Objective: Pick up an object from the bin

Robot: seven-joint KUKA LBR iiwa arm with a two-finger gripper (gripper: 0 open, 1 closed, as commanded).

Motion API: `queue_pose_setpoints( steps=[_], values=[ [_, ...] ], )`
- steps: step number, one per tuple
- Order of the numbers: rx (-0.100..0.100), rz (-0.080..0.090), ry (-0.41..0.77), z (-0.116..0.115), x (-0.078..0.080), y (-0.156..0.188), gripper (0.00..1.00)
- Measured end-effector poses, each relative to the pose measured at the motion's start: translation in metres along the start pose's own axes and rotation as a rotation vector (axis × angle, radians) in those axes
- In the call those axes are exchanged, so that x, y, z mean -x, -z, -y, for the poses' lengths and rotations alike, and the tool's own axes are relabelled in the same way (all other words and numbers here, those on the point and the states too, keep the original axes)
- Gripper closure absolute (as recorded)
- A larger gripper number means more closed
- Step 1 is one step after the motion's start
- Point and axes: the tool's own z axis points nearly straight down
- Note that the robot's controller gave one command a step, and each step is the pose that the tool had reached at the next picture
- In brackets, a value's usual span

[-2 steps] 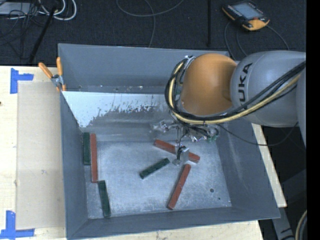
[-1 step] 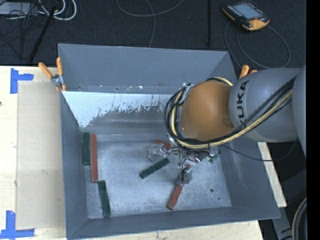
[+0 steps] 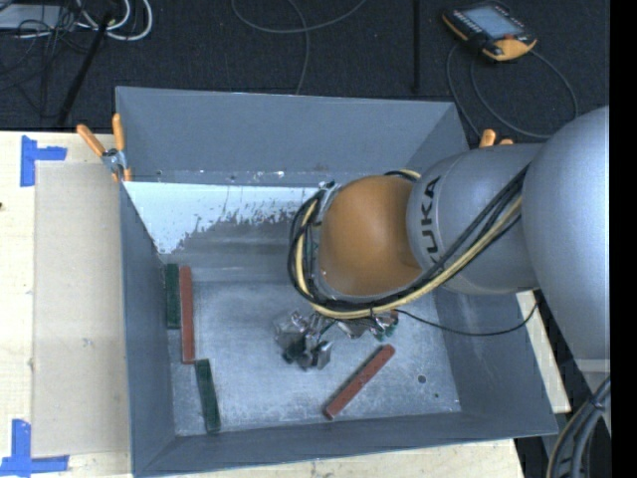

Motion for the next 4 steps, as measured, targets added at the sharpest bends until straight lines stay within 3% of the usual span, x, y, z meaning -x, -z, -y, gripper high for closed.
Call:
queue_pose_setpoints(
  steps=[1, 2, 3, 4],
  values=[
    [0.000, 0.000, 0.000, 0.000, 0.000, 0.000, 1.00],
    [-0.001, 0.001, -0.046, 0.062, -0.055, 0.086, 1.00],
    [-0.001, 0.001, -0.046, 0.062, -0.055, 0.086, 1.00],
    [0.004, -0.006, -0.036, 0.042, -0.052, 0.128, 1.00]
  ],
)
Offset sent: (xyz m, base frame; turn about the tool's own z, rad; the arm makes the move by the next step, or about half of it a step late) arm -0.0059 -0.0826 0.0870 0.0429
